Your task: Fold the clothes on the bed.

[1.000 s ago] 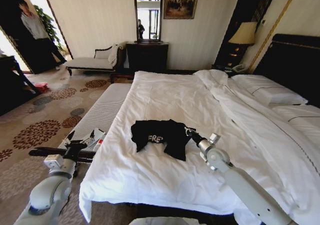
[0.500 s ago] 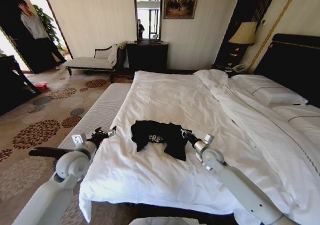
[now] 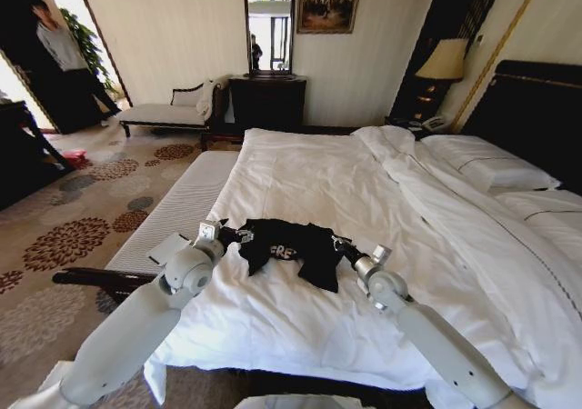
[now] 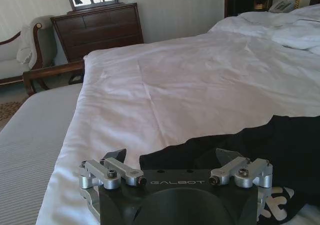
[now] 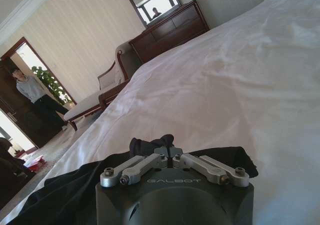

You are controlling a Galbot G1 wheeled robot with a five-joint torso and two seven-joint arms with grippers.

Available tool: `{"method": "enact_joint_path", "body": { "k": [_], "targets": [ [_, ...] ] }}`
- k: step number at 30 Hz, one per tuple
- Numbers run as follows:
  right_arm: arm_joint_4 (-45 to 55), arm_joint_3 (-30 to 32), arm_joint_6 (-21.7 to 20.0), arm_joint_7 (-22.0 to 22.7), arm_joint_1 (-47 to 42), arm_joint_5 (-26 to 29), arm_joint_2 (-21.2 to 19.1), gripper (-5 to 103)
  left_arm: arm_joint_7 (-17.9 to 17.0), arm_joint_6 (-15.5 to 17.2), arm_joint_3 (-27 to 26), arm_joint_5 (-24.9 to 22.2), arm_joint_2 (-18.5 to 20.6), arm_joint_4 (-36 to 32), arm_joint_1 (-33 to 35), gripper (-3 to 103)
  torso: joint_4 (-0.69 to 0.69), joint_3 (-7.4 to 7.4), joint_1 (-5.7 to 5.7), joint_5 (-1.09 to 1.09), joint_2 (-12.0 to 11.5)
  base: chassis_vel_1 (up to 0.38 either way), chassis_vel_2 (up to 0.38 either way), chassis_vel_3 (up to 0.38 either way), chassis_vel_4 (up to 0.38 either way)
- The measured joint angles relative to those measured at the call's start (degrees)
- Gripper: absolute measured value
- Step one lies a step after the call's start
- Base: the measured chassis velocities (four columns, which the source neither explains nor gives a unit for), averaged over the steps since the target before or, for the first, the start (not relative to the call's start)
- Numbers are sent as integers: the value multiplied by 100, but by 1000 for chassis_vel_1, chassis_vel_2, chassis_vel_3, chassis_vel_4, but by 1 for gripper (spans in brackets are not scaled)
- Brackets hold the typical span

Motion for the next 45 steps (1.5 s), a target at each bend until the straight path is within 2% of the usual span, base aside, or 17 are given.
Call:
{"method": "enact_joint_path", "body": {
  "k": [1, 3, 14, 24, 33, 34, 37, 39, 40, 42, 45],
  "targets": [
    [0, 0, 0, 0, 0, 0, 0, 0, 0, 0, 0, 0, 0, 0, 0, 100, 0, 0, 0, 0, 0, 0, 0, 0, 0],
    [2, 64, 3, 0, -50, -6, 1, 0, -242, 59, 277, -252, -103, 104, -260, 100, 0, 0, 0, 1, 0, 0, 0, 0, 0],
    [-52, 154, 15, -2, -108, -46, -2, 0, -702, 52, 981, -372, -154, 491, -452, 100, 1, -1, -1, 0, 0, 0, 0, 0, 0],
    [-86, 121, 19, 3, -64, -64, 9, 0, -787, 33, 1205, -405, -54, 642, -429, 100, 1, -1, -1, -1, 0, 0, 0, 0, 0],
    [-75, 124, 29, 9, -75, -67, 3, 0, -777, 27, 1346, -424, -291, 812, -403, 100, 0, 0, -1, -1, 0, 0, 0, 0, 0],
    [-74, 125, 31, 9, -76, -67, 3, 0, -776, 26, 1357, -423, -317, 844, -411, 102, 0, -1, -1, -1, 0, 0, 0, 0, 0],
    [-73, 129, 37, 9, -76, -67, 0, 0, -766, 25, 1367, -395, -371, 930, -435, 98, 0, -1, -1, -1, 1, 0, 0, 0, 0],
    [-74, 132, 45, 9, -76, -67, 0, 0, -725, 24, 1370, -339, -417, 990, -455, 88, 1, -1, -1, -1, 0, 0, 0, 0, 0],
    [-75, 133, 47, 9, -76, -68, -1, 0, -708, 23, 1370, -327, -424, 996, -458, 88, 0, -1, -1, -1, 0, 0, 0, 0, 0],
    [-83, 136, 55, 10, -77, -67, -4, 0, -637, 22, 1371, -313, -439, 1001, -472, 78, 0, -1, -1, 0, 1, 0, 0, 0, 0],
    [-88, 142, 59, 13, -77, -67, -10, 0, -602, 21, 1377, -313, -449, 1001, -481, 72, 1, -1, -1, 0, 1, 0, 0, 0, 0]
  ]
}}
